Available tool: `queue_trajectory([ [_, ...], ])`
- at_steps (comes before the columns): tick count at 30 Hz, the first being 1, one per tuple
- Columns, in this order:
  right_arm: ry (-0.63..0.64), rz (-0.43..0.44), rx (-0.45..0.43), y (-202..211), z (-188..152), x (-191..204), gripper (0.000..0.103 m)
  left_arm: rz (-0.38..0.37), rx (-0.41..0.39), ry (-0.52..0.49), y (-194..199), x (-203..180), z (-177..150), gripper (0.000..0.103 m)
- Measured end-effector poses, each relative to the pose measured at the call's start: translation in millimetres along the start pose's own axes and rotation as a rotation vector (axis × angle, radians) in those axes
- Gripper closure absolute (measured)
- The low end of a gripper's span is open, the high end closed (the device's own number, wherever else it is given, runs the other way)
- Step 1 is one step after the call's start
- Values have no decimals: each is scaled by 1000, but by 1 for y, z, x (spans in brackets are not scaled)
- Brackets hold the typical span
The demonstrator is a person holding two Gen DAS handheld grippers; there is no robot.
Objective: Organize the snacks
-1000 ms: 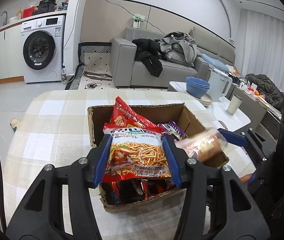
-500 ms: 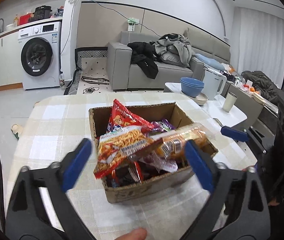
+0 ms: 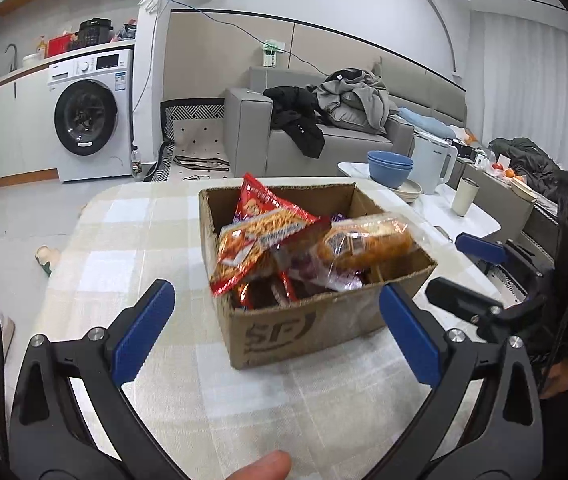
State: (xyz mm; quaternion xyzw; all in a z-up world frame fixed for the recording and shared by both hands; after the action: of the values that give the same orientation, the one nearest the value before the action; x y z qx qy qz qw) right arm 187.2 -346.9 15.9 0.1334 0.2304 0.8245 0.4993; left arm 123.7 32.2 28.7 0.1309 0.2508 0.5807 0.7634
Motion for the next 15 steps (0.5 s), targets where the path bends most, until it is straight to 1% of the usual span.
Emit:
queue_trajectory([
  [7,-34,23,-20,9,-8,4,1,19,-11,-19,8,-5,-18,1],
  [15,-78,37,-71,27,-18,2,1,29,-10,-15,12,-5,-39,1],
])
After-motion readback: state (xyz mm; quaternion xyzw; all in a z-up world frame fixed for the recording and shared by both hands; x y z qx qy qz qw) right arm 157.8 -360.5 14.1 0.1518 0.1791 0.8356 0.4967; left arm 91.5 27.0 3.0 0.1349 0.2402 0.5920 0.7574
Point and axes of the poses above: each gripper's, at about its wrist camera, not at the fingertips, and y roughly against the way its jaws point, x to its left, z to its top, the point moved 5 cm from there along -y, roughly the way its jaws point, and after that the axes turned 12 degrees about -z, right-handed, at the moved point
